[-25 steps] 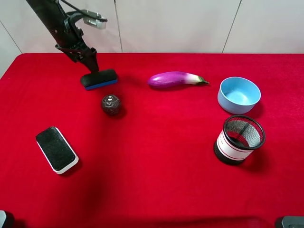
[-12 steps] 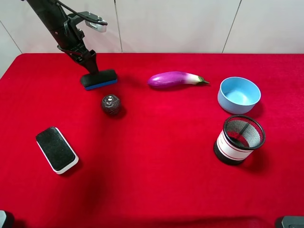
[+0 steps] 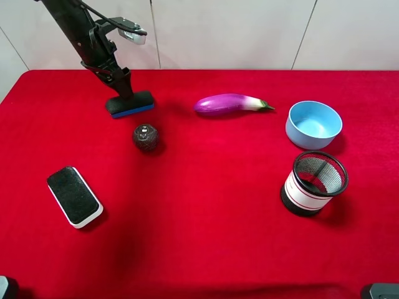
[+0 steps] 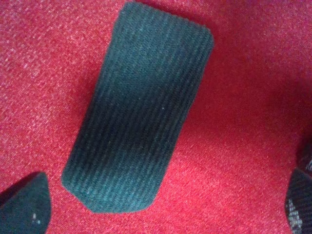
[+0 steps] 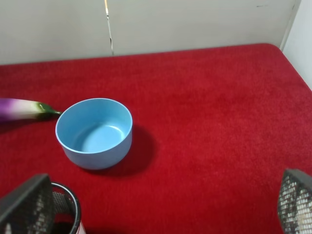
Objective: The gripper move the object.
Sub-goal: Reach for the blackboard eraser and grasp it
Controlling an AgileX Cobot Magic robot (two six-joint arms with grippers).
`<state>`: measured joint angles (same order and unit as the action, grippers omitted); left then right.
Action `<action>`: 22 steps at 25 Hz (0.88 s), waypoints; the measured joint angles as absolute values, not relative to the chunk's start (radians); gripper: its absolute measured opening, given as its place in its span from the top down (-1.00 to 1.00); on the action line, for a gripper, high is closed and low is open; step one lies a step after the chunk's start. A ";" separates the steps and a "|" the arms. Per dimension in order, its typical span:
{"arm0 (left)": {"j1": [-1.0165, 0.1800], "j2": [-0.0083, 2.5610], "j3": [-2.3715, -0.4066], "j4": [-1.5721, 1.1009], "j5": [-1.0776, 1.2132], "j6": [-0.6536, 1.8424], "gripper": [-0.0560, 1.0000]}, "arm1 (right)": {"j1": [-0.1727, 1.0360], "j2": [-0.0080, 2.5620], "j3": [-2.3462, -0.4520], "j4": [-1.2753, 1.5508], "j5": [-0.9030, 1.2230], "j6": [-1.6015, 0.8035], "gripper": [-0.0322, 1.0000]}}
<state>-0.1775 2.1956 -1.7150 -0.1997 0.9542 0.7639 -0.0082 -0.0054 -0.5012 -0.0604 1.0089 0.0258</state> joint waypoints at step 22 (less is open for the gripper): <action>-0.236 2.196 -1.715 0.006 0.852 0.836 -0.89 | -0.008 -0.005 -0.501 -0.060 1.009 0.026 -0.40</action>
